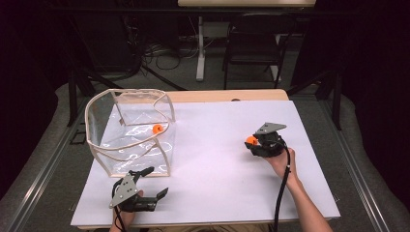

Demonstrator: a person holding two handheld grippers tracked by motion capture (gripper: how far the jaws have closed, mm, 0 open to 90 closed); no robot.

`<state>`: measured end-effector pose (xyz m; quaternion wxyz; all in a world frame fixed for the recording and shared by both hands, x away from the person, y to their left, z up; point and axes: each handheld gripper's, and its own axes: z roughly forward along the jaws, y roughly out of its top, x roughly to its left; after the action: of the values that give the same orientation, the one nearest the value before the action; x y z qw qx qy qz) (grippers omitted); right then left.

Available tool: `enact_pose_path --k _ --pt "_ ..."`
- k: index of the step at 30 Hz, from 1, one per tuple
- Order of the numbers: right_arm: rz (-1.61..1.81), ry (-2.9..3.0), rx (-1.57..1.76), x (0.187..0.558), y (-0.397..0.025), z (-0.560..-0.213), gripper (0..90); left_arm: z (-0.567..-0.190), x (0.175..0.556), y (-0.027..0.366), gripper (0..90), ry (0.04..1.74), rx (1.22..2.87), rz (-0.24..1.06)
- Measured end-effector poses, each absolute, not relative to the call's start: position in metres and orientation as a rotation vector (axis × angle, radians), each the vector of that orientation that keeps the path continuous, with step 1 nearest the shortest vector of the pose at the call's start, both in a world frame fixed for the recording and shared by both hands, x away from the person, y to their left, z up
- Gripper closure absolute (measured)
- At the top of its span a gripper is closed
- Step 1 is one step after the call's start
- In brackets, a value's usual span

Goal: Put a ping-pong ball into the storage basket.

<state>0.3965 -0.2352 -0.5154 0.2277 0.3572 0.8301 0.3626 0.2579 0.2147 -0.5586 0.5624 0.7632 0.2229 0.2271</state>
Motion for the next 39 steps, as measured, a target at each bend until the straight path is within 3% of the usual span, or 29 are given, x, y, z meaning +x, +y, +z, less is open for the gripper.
enact_pose_path --k 39 --pt "1.075 2.322 0.883 0.380 -0.213 -0.501 50.8 -0.559 0.259 0.215 15.7 0.530 1.798 0.535"
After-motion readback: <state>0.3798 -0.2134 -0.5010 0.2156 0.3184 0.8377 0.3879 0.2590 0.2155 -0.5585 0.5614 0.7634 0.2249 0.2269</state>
